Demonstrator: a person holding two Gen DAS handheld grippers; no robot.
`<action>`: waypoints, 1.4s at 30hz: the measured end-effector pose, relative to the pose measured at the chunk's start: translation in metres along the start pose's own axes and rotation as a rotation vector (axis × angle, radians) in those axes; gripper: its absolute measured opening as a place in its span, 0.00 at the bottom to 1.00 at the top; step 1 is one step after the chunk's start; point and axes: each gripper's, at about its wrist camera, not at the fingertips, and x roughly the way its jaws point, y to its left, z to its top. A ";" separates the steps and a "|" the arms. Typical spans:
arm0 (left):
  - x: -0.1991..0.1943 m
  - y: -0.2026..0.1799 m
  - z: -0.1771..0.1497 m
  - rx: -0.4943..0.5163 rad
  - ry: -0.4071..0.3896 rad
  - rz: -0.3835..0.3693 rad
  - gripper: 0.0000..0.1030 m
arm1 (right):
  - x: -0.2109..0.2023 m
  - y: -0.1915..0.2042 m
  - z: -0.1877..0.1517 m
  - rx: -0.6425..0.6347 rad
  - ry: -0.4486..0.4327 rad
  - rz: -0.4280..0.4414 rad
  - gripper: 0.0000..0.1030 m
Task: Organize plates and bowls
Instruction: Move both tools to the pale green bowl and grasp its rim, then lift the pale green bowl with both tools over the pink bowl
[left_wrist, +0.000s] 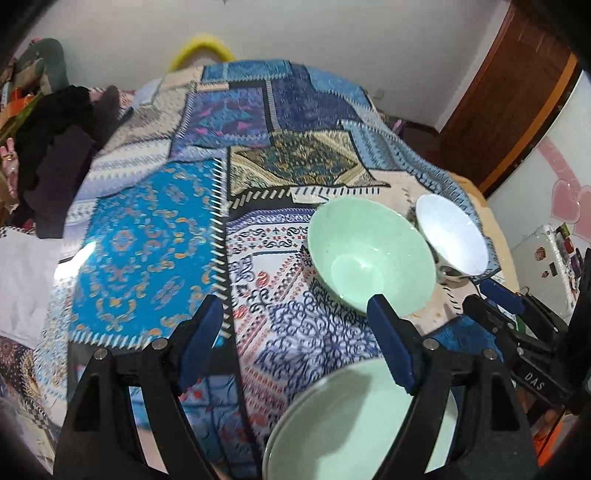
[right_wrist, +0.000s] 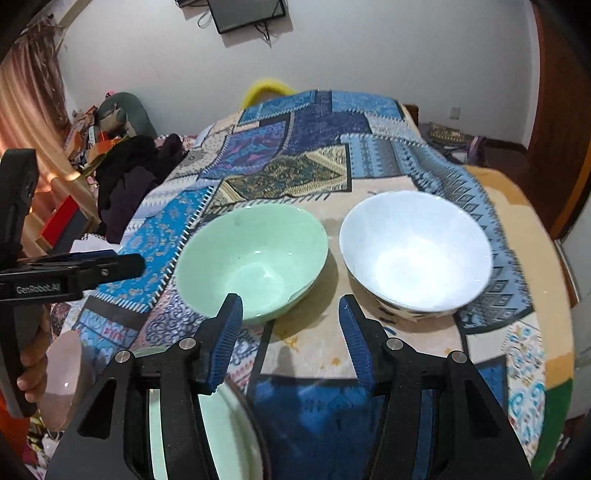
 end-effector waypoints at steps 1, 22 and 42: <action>0.011 -0.002 0.004 0.007 0.018 0.003 0.78 | 0.006 0.000 0.001 -0.001 0.009 0.000 0.49; 0.107 -0.017 0.028 0.095 0.159 0.033 0.38 | 0.055 -0.017 0.009 0.109 0.100 0.101 0.33; 0.052 -0.035 0.006 0.139 0.093 0.017 0.18 | 0.003 0.011 0.006 0.057 0.047 0.087 0.28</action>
